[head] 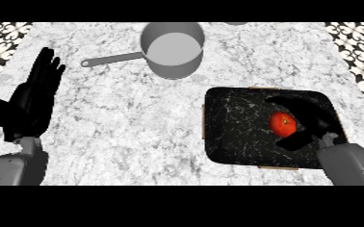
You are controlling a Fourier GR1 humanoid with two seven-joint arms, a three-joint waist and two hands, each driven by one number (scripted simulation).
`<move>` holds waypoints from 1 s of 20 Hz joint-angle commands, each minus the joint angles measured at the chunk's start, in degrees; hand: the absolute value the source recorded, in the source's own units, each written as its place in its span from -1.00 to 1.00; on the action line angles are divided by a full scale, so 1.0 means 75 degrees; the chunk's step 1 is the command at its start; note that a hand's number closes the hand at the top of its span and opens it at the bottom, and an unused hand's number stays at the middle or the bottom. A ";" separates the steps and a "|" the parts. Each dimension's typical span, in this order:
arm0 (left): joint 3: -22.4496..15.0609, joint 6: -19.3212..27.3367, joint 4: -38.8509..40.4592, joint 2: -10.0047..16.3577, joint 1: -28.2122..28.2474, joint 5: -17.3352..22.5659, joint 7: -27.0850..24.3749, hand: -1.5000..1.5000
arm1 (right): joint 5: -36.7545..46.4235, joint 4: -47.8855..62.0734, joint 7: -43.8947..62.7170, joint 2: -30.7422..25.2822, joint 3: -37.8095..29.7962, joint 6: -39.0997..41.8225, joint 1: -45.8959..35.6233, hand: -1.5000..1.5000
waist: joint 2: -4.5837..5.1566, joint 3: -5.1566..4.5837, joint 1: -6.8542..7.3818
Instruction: Pick the tomato from the tray and place it in the pot
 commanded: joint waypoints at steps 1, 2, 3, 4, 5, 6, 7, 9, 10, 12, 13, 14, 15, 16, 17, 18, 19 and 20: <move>-0.0096 0.0208 0.0185 -0.0156 -0.0587 -0.0181 0.0239 0.00 | 0.0494 0.0143 -0.0938 -0.0387 0.0278 -0.0035 -0.0036 1.00 | 0.0004 0.0002 -0.0032; 0.0020 -0.0122 -0.0039 -0.0075 0.0058 -0.0079 -0.0036 0.00 | 0.0648 0.0542 -0.1240 -0.0342 0.0124 -0.0299 -0.0092 1.00 | 0.0001 0.0001 0.0007; 0.0045 -0.0113 -0.0061 -0.0083 0.0056 -0.0165 -0.0083 0.00 | 0.0709 0.0923 -0.1478 -0.0146 0.0099 -0.0421 -0.0268 1.00 | 0.0002 0.0001 0.0014; 0.0242 -0.0341 0.0177 -0.0029 0.0092 0.0007 -0.0197 0.00 | 0.0667 0.0856 -0.1692 -0.0235 -0.0080 -0.0415 -0.0060 1.00 | 0.0000 0.0000 -0.0004; 0.0335 -0.0275 0.0366 0.0004 -0.0169 -0.0100 -0.0252 0.00 | 0.0927 0.1066 -0.1423 0.0204 0.0121 -0.0609 -0.0230 1.00 | 0.0002 0.0000 -0.0003; 0.0038 0.0015 0.0258 -0.0373 -0.0196 -0.0282 -0.0175 0.00 | 0.0859 0.0473 -0.1543 -0.0117 -0.0032 -0.0399 0.0172 1.00 | -0.0004 -0.0001 -0.0029; -0.0098 -0.0007 -0.0248 -0.0467 0.0302 -0.0338 -0.0144 0.00 | 0.0937 0.0511 -0.1123 0.0339 0.0092 -0.0430 -0.0049 1.00 | -0.0007 0.0000 -0.0004; 0.0062 0.0017 0.0196 -0.0272 -0.0512 -0.0365 0.0229 0.00 | 0.1098 0.0348 -0.1269 0.0217 0.0156 -0.0422 0.0217 1.00 | -0.0006 -0.0001 -0.0038; 0.0225 -0.0151 0.0078 -0.0214 -0.0189 -0.0282 0.0095 0.00 | 0.1031 0.0044 -0.1202 0.0136 -0.0009 -0.0145 0.0262 1.00 | -0.0009 -0.0001 -0.0030; 0.0313 -0.0325 0.0307 -0.0245 -0.0201 -0.0137 0.0003 0.00 | 0.1196 0.0554 -0.1738 -0.0003 -0.0114 -0.0289 0.0103 1.00 | -0.0004 -0.0001 -0.0023; 0.0074 -0.0193 -0.0308 -0.0341 -0.0015 -0.0295 0.0448 0.00 | 0.1330 0.0314 -0.1196 0.0454 0.0001 -0.0406 0.0016 1.00 | -0.0008 0.0000 -0.0012; -0.0077 -0.0064 -0.0046 -0.0490 0.0029 -0.0401 -0.0026 0.00 | 0.1636 -0.0242 -0.0054 0.1573 0.0953 -0.0523 -0.0231 1.00 | -0.0022 -0.0008 0.0018; 0.0011 -0.0171 -0.0083 -0.0338 -0.0142 -0.0245 0.0233 0.00 | 0.1906 -0.0403 0.0338 0.2318 0.1595 -0.0567 -0.0384 1.00 | -0.0047 -0.0017 0.0147; -0.0013 -0.0380 -0.0058 -0.0281 -0.0171 -0.0135 0.0133 0.00 | 0.2121 -0.0277 0.0537 0.2937 0.2082 -0.0654 -0.0576 1.00 | -0.0032 -0.0031 0.0476; -0.0310 -0.0314 -0.0037 -0.0424 -0.0311 -0.0338 0.0147 0.00 | 0.2045 -0.0213 0.0725 0.3102 0.2375 -0.0492 -0.1011 1.00 | 0.0025 -0.0025 0.0704; -0.0317 -0.0420 0.0033 -0.0389 -0.0447 -0.0256 0.0191 0.00 | 0.1956 -0.0200 0.0787 0.3122 0.2711 -0.0545 -0.1110 1.00 | 0.0080 -0.0023 0.0912; -0.0363 -0.0359 0.0021 -0.0465 -0.0540 -0.0291 0.0139 0.00 | 0.1901 -0.0189 0.0903 0.3139 0.2898 -0.0514 -0.1383 1.00 | 0.0109 -0.0027 0.1144; -0.0453 -0.0427 0.0070 -0.0508 -0.0423 -0.0289 0.0126 0.00 | 0.1874 -0.0206 0.1245 0.3153 0.3124 -0.0705 -0.1538 1.00 | 0.0097 -0.0028 0.1245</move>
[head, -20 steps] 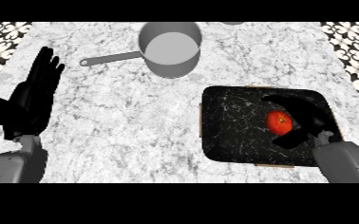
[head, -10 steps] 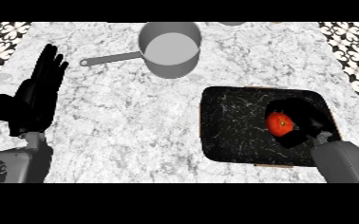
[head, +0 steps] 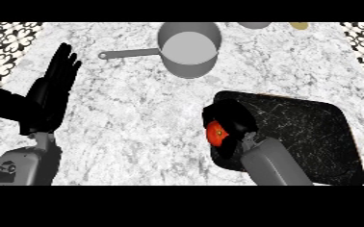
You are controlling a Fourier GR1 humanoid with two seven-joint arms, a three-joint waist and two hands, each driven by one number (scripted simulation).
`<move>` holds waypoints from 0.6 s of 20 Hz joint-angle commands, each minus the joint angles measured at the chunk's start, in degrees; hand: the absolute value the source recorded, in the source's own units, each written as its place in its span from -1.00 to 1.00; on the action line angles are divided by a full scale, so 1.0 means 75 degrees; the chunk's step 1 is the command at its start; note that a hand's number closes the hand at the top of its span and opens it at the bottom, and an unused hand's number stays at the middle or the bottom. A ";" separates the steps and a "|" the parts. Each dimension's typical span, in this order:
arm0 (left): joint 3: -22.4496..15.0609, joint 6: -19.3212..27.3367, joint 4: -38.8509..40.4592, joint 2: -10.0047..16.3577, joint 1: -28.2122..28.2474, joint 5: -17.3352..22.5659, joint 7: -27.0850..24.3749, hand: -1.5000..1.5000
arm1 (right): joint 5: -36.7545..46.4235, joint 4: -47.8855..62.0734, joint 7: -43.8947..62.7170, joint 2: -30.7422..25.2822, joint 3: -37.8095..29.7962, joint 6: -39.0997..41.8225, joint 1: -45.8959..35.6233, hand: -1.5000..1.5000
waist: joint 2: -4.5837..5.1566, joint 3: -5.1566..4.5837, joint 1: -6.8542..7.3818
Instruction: Pick the tomato from the tray and place it in the pot
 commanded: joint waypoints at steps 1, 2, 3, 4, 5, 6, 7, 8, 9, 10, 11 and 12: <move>-0.0304 -0.0150 0.0010 -0.0119 -0.0237 -0.0008 0.0022 0.00 | -0.0031 -0.0059 0.1102 0.0747 0.1258 -0.0192 -0.0786 1.00 | 0.0056 0.0028 0.0606; -0.0325 -0.0142 0.0120 -0.0106 -0.0332 -0.0089 -0.0069 0.00 | -0.0194 -0.0057 0.1389 0.0755 0.1504 -0.0352 -0.0945 1.00 | 0.0106 0.0033 0.0585; -0.0351 -0.0147 0.0053 -0.0116 -0.0370 -0.0065 0.0017 0.00 | -0.0320 -0.0037 0.1687 0.0762 0.1719 -0.0551 -0.0958 1.00 | 0.0079 0.0046 0.0670; -0.0456 -0.0132 0.0117 -0.0236 -0.0394 -0.0065 0.0040 0.00 | -0.0516 -0.0185 0.1979 0.0767 0.1789 -0.0762 -0.1217 1.00 | 0.0073 0.0047 0.0642; -0.0460 -0.0178 0.0187 -0.0243 -0.0395 -0.0036 0.0005 0.00 | -0.0661 -0.0287 0.2262 0.0771 0.1917 -0.1161 -0.1301 1.00 | 0.0078 0.0048 0.0613; -0.0472 -0.0136 0.0182 -0.0246 -0.0409 -0.0084 0.0024 0.00 | -0.0752 -0.0458 0.2554 0.0775 0.1976 -0.1421 -0.1489 1.00 | 0.0036 0.0050 0.0639; -0.0410 -0.0143 0.0213 -0.0199 -0.0442 -0.0044 0.0115 0.00 | -0.0845 -0.0685 0.2766 0.0777 0.1922 -0.1928 -0.1565 1.00 | 0.0008 0.0062 0.0610; -0.0361 -0.0156 0.0275 -0.0182 -0.0458 -0.0039 0.0007 0.00 | -0.0780 -0.0751 0.3100 0.0779 0.1941 -0.2327 -0.1713 1.00 | 0.0011 0.0049 0.0561; -0.0425 -0.0056 0.0314 -0.0228 -0.0509 -0.0155 0.0038 0.00 | -0.0748 -0.0876 0.3372 0.0781 0.2042 -0.2670 -0.1948 1.00 | -0.0008 0.0052 0.0516; -0.0436 -0.0072 0.0355 -0.0224 -0.0557 -0.0148 0.0092 0.00 | -0.0673 -0.0910 0.3683 0.0782 0.2169 -0.2974 -0.2072 1.00 | -0.0018 0.0047 0.0519; -0.0360 -0.0026 0.0303 -0.0214 -0.0678 -0.0107 0.0142 0.00 | -0.0686 -0.1087 0.3943 0.0783 0.2158 -0.3374 -0.2186 1.00 | -0.0063 0.0053 0.0502; -0.0464 0.0035 0.0343 -0.0332 -0.0581 -0.0174 0.0094 0.00 | -0.0665 -0.1149 0.4294 0.0784 0.2156 -0.3720 -0.2473 1.00 | -0.0056 0.0044 0.0461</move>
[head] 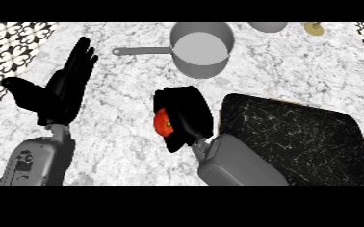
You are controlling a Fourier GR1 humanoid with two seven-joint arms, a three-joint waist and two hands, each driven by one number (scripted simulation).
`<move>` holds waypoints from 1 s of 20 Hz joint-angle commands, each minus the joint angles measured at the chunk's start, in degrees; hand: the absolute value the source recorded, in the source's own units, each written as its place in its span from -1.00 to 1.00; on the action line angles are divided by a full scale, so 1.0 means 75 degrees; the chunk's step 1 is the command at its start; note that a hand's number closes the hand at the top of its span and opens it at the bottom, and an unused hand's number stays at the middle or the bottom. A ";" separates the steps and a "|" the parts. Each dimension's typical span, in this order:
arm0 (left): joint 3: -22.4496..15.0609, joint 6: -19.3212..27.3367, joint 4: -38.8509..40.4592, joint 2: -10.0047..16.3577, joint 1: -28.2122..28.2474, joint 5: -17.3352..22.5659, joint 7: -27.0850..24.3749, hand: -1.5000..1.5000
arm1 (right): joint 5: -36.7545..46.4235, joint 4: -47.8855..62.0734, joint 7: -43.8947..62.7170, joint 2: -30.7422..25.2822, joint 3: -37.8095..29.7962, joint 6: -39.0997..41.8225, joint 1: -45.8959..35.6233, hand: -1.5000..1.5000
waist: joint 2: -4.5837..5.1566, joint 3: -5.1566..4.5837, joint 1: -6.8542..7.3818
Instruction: Pick the tomato from the tray and place it in the pot
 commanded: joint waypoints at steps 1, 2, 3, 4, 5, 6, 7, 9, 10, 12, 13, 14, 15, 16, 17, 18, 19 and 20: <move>0.0041 -0.0035 0.0175 0.0027 -0.0083 0.0026 0.0042 0.00 | 0.0243 -0.0353 0.1344 0.0041 0.0205 -0.1478 -0.0945 1.00 | -0.0045 -0.0019 -0.0068; 0.0004 -0.0008 0.0121 0.0023 -0.0113 -0.0004 0.0128 0.00 | 0.0454 -0.0252 0.1754 0.0041 0.0327 -0.1651 -0.1246 1.00 | -0.0076 -0.0024 -0.0063; 0.0008 0.0029 0.0248 0.0006 -0.0022 -0.0077 -0.0004 0.00 | 0.0644 -0.0341 0.2053 0.0041 0.0461 -0.1991 -0.1443 1.00 | -0.0073 -0.0032 -0.0115; -0.0038 0.0040 0.0175 -0.0055 -0.0049 -0.0061 0.0004 0.00 | 0.0661 -0.0187 0.2319 0.0042 0.0439 -0.2376 -0.1614 1.00 | -0.0037 -0.0027 -0.0058; 0.0055 0.0041 0.0254 0.0060 -0.0245 -0.0076 0.0082 0.00 | 0.0636 -0.0166 0.2690 0.0042 0.0487 -0.2433 -0.2052 1.00 | -0.0026 -0.0031 -0.0088; 0.0025 0.0003 0.0163 0.0071 -0.0228 -0.0051 0.0152 0.00 | 0.0768 -0.0068 0.3107 0.0042 0.0596 -0.2730 -0.2131 1.00 | -0.0054 -0.0030 -0.0068; 0.0012 0.0104 0.0251 -0.0053 -0.0256 -0.0095 -0.0010 0.00 | 0.0781 0.0083 0.3392 0.0042 0.0585 -0.3077 -0.2361 1.00 | 0.0004 -0.0032 -0.0155; 0.0080 -0.0011 0.0275 0.0045 -0.0123 -0.0025 -0.0018 0.00 | 0.1058 0.0418 0.4154 0.0042 0.0866 -0.3157 -0.2945 1.00 | -0.0022 -0.0046 -0.0106; 0.0064 0.0100 0.0275 0.0041 -0.0197 -0.0133 0.0043 0.00 | 0.0971 0.0498 0.4502 0.0042 0.0740 -0.3168 -0.3313 1.00 | -0.0023 -0.0037 -0.0189; 0.0119 0.0152 0.0316 0.0016 -0.0285 -0.0121 0.0033 0.00 | 0.0802 0.0705 0.4942 0.0041 0.0858 -0.3450 -0.3746 1.00 | 0.0010 -0.0034 -0.0259; 0.0181 -0.0018 0.0365 0.0099 -0.0217 0.0004 -0.0015 0.00 | 0.0800 0.1010 0.4910 0.0041 0.0710 -0.3608 -0.3967 1.00 | 0.0049 -0.0040 -0.0182; 0.0150 0.0197 0.0548 -0.0014 -0.0384 -0.0172 -0.0088 0.00 | 0.0643 0.1118 0.5034 0.0040 0.0773 -0.3590 -0.4180 1.00 | 0.0073 -0.0041 -0.0243; 0.0301 0.0099 0.0518 0.0081 -0.0350 -0.0017 -0.0079 0.00 | 0.0539 0.1165 0.5117 0.0040 0.0972 -0.3992 -0.4007 1.00 | 0.0067 -0.0033 -0.0288; 0.0269 0.0039 0.0501 0.0112 -0.0438 0.0000 0.0000 0.00 | 0.0338 0.1224 0.5173 0.0040 0.0665 -0.3919 -0.4345 1.00 | 0.0064 -0.0033 -0.0251; 0.0291 0.0104 0.0497 0.0009 -0.0236 0.0005 -0.0187 0.00 | 0.0428 0.1517 0.4955 0.0039 0.0745 -0.4381 -0.4174 1.00 | 0.0079 -0.0027 -0.0376; 0.0127 0.0232 0.0442 -0.0016 -0.0205 -0.0227 -0.0072 0.00 | 0.0384 0.1842 0.5078 0.0039 0.0906 -0.4349 -0.4252 1.00 | 0.0074 -0.0025 -0.0339; 0.0313 0.0044 0.0409 0.0169 -0.0275 -0.0031 -0.0040 0.00 | 0.0267 0.2172 0.4855 0.0039 0.0669 -0.4402 -0.4529 1.00 | 0.0091 -0.0026 -0.0330; 0.0231 0.0089 0.0399 0.0102 -0.0330 -0.0103 -0.0099 0.00 | 0.0085 0.2126 0.5005 0.0039 0.0762 -0.4562 -0.4414 1.00 | 0.0084 -0.0023 -0.0373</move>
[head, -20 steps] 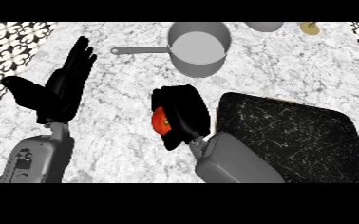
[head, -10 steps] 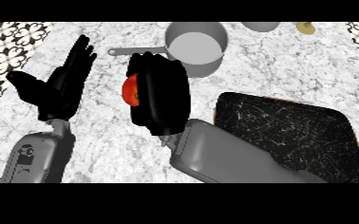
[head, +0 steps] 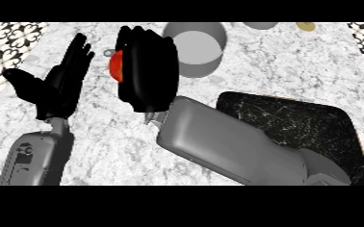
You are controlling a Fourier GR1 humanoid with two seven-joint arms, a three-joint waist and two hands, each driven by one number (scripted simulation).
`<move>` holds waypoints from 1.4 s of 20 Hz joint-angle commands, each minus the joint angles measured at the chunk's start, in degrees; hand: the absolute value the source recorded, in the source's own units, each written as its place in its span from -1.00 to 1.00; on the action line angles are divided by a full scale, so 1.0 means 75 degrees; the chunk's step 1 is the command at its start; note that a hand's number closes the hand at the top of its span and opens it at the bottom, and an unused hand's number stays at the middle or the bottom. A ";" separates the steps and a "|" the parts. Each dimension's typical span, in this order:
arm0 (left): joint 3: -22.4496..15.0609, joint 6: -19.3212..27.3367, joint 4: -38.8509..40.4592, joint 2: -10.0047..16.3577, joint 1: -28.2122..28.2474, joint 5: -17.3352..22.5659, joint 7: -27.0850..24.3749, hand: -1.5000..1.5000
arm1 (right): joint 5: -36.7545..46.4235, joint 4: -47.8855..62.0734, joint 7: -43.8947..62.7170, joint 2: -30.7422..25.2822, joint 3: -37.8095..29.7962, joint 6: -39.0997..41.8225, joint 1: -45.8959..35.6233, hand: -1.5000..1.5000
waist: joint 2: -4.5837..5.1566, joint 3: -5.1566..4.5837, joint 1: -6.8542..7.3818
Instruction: Pick the tomato from the tray and place it in the pot
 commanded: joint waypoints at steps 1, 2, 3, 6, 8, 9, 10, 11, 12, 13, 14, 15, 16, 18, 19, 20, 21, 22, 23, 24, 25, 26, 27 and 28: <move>-0.0123 0.0013 0.0001 -0.0089 0.0009 -0.0082 -0.0075 0.00 | -0.0455 0.0907 0.0924 0.0071 -0.0063 -0.1243 -0.0373 1.00 | 0.0089 0.0003 0.0076; -0.0113 -0.0012 0.0091 -0.0101 0.0017 -0.0086 -0.0210 0.00 | -0.0656 0.0982 0.0853 0.0071 -0.0201 -0.1392 -0.0418 1.00 | 0.0106 0.0002 0.0063; -0.0090 0.0090 -0.0075 -0.0116 -0.0004 -0.0098 -0.0098 0.00 | -0.0702 0.1245 0.0854 0.0071 -0.0171 -0.1414 -0.0571 1.00 | 0.0066 0.0006 0.0035; -0.0016 -0.0008 -0.0050 -0.0064 0.0040 -0.0006 -0.0138 0.00 | -0.1053 0.1493 0.0360 0.0072 -0.0437 -0.2257 -0.0432 1.00 | 0.0098 0.0015 0.0029; -0.0048 -0.0006 -0.0196 -0.0096 0.0284 -0.0033 -0.0260 0.00 | -0.0828 0.2570 0.0282 0.0072 -0.0046 -0.2088 -0.0819 1.00 | 0.0074 0.0002 0.0024; -0.0061 0.0065 -0.0097 -0.0078 0.0282 -0.0115 -0.0107 0.00 | -0.0142 0.3196 0.0272 0.0072 0.0131 -0.1402 -0.0922 1.00 | 0.0039 -0.0004 -0.0162; 0.0063 -0.0015 -0.0189 0.0036 0.0146 -0.0002 -0.0087 0.00 | -0.0064 0.3686 0.0200 0.0072 -0.0072 -0.1213 -0.1202 1.00 | 0.0058 -0.0005 -0.0146; 0.0070 0.0035 -0.0051 -0.0012 0.0016 -0.0019 -0.0092 0.00 | 0.0097 0.3924 0.0315 0.0073 0.0235 -0.1184 -0.1192 1.00 | 0.0073 -0.0007 -0.0169; -0.0160 0.0119 -0.0205 -0.0180 0.0174 -0.0158 -0.0110 0.00 | 0.0019 0.4115 0.0501 0.0073 0.0346 -0.1203 -0.1187 1.00 | 0.0068 -0.0002 -0.0081; 0.0008 0.0091 -0.0471 -0.0011 0.0105 -0.0018 0.0216 0.00 | -0.0065 0.4344 0.0357 0.0073 0.0239 -0.1280 -0.1305 1.00 | 0.0046 0.0010 -0.0109; -0.0147 0.0186 -0.0343 -0.0151 0.0051 -0.0162 0.0162 0.00 | -0.0052 0.4675 0.0309 0.0073 0.0269 -0.1181 -0.1385 1.00 | 0.0090 0.0007 -0.0092; 0.0008 0.0021 -0.0388 -0.0020 0.0242 -0.0030 -0.0046 0.00 | -0.0114 0.4811 0.0243 0.0073 0.0381 -0.1429 -0.1198 1.00 | 0.0102 0.0007 -0.0051; 0.0030 -0.0034 -0.0133 -0.0027 0.0190 -0.0021 -0.0174 0.00 | -0.0295 0.4926 0.0136 0.0073 0.0280 -0.1507 -0.1319 1.00 | 0.0140 0.0006 -0.0055; -0.0006 0.0039 -0.0332 -0.0044 0.0030 -0.0034 0.0045 0.00 | -0.0422 0.5225 -0.0123 0.0073 0.0274 -0.1813 -0.1209 1.00 | 0.0154 0.0014 -0.0001; -0.0158 0.0080 -0.0201 -0.0176 0.0097 -0.0166 -0.0145 0.00 | -0.0434 0.5360 -0.0299 0.0073 0.0411 -0.1958 -0.0954 1.00 | 0.0202 0.0012 0.0041; 0.0092 0.0040 -0.0377 0.0019 -0.0006 0.0016 0.0134 0.00 | -0.0678 0.5375 -0.0412 0.0073 0.0315 -0.1836 -0.0966 1.00 | 0.0155 0.0018 0.0004; 0.0090 0.0026 -0.0176 0.0041 -0.0075 -0.0033 0.0104 0.00 | -0.0793 0.5607 -0.0575 0.0073 0.0175 -0.1762 -0.1091 1.00 | 0.0202 0.0017 0.0022; -0.0002 -0.0025 -0.0230 -0.0068 0.0026 0.0005 -0.0025 0.00 | -0.1127 0.5274 -0.0545 0.0074 0.0092 -0.1872 -0.0997 1.00 | 0.0192 0.0018 0.0074; -0.0031 -0.0104 -0.0359 -0.0105 0.0048 0.0122 0.0021 0.00 | -0.1303 0.5385 -0.0682 0.0074 -0.0093 -0.2087 -0.0807 1.00 | 0.0234 0.0021 0.0163; -0.0086 0.0201 -0.0259 -0.0171 -0.0138 -0.0177 0.0033 0.00 | -0.1508 0.5547 -0.0963 0.0074 -0.0303 -0.2172 -0.0591 1.00 | 0.0259 0.0031 0.0019; -0.0117 0.0082 -0.0173 -0.0205 -0.0157 -0.0098 -0.0069 0.00 | -0.1675 0.5513 -0.0800 0.0074 -0.0347 -0.2104 -0.0696 -1.00 | 0.0269 0.0025 0.0107; 0.0008 -0.0080 -0.0258 -0.0002 0.0008 -0.0031 -0.0156 0.00 | -0.1904 0.5523 -0.1026 0.0074 -0.0534 -0.2284 -0.0454 -1.00 | 0.0284 0.0028 0.0166; -0.0084 0.0007 -0.0305 -0.0141 -0.0051 -0.0027 0.0010 0.00 | -0.2148 0.5384 -0.1325 0.0074 -0.0608 -0.2321 -0.0347 -1.00 | 0.0265 0.0035 0.0139; -0.0102 -0.0093 -0.0355 -0.0065 -0.0055 -0.0023 -0.0021 0.00 | -0.2342 0.5301 -0.1624 0.0074 -0.0702 -0.2429 -0.0258 -1.00 | 0.0276 0.0038 0.0168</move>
